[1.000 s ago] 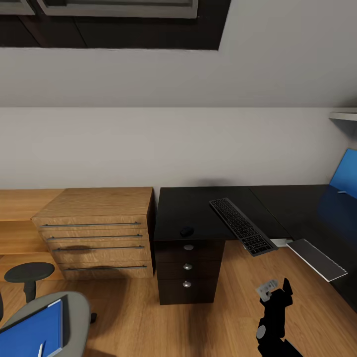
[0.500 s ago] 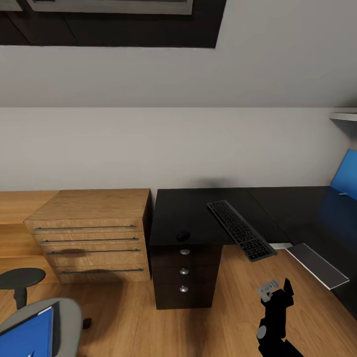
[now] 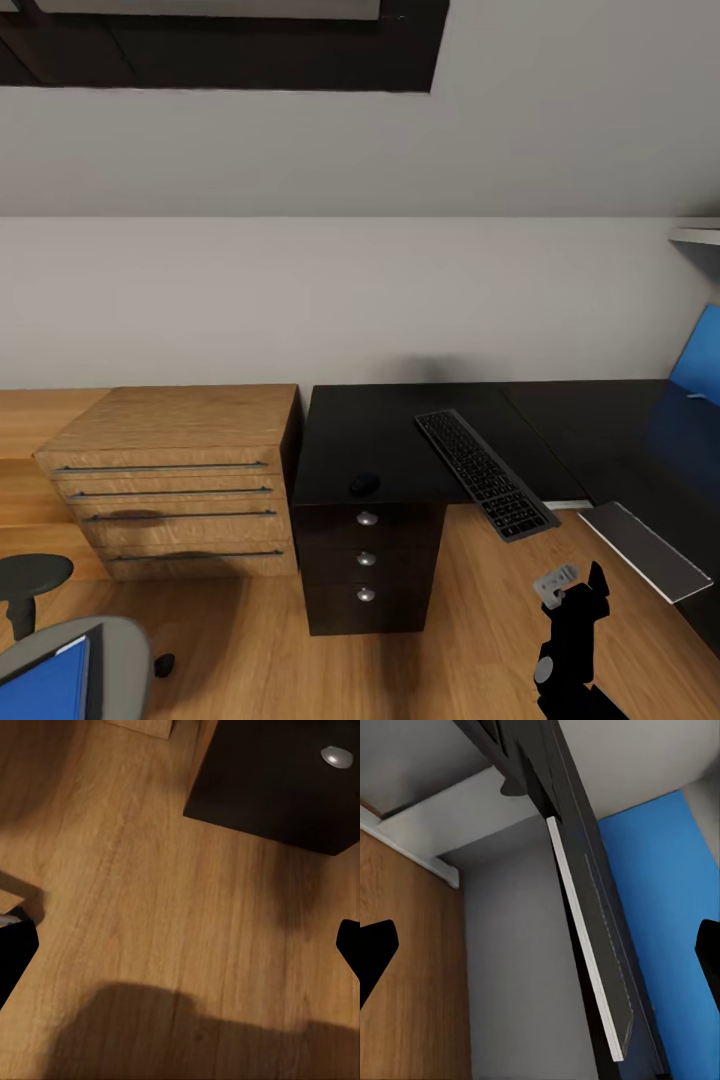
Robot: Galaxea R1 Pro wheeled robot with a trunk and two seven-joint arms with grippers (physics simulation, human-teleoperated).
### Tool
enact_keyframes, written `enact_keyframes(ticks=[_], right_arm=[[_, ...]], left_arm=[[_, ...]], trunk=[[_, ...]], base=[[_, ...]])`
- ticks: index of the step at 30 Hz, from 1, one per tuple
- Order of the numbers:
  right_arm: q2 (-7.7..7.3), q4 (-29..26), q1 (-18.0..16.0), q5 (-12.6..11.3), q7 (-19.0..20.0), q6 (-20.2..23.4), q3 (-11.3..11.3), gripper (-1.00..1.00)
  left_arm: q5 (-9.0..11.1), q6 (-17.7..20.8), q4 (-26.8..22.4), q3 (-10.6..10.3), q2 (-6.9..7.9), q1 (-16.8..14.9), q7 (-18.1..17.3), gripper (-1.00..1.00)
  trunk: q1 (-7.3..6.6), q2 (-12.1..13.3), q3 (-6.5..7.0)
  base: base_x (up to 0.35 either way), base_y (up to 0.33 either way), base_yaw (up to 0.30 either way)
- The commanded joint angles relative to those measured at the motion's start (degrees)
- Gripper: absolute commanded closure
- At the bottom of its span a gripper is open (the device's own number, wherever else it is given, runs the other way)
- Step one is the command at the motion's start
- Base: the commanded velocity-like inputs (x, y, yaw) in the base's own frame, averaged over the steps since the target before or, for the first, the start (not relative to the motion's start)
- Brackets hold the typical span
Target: In the bedroom, organize the workspace by keeping the computer under the desk, ensuring the monitor is on the desk, placing the keyboard on the desk next to the monitor, placing the mouse on the desk next to the keyboard, moving the folder from the swivel chair onto the desk next to the mouse, stacking the notebook on top of the folder with the pen on top of the notebook, and positioning the swivel chair next to the desk.
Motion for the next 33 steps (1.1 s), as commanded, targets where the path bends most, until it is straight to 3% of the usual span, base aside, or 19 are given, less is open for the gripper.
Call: enact_keyframes(ticks=[1,17,33], right_arm=[[-0.08,0.04,-0.04,0.17,-0.21,0.24,0.05,-1.00],[-0.12,0.40,-0.04,0.45,0.12,0.49,-0.10,-1.00],[-0.18,0.50,-0.04,0.52,0.20,0.48,0.03,-1.00]], left_arm=[[0.62,-0.16,0.10,-0.19,-0.01,-0.05,-0.45,-1.00],[0.62,-0.15,0.10,-0.19,-0.01,-0.05,-0.44,-1.00],[0.62,-0.24,0.10,-0.19,-0.01,0.02,-0.45,-1.00]], trunk=[[0.00,-0.03,-0.06],[0.00,-0.03,-0.06],[0.00,-0.03,-0.06]], base=[[0.015,-0.008,0.000],[0.003,-0.001,0.000],[0.094,-0.041,0.000]])
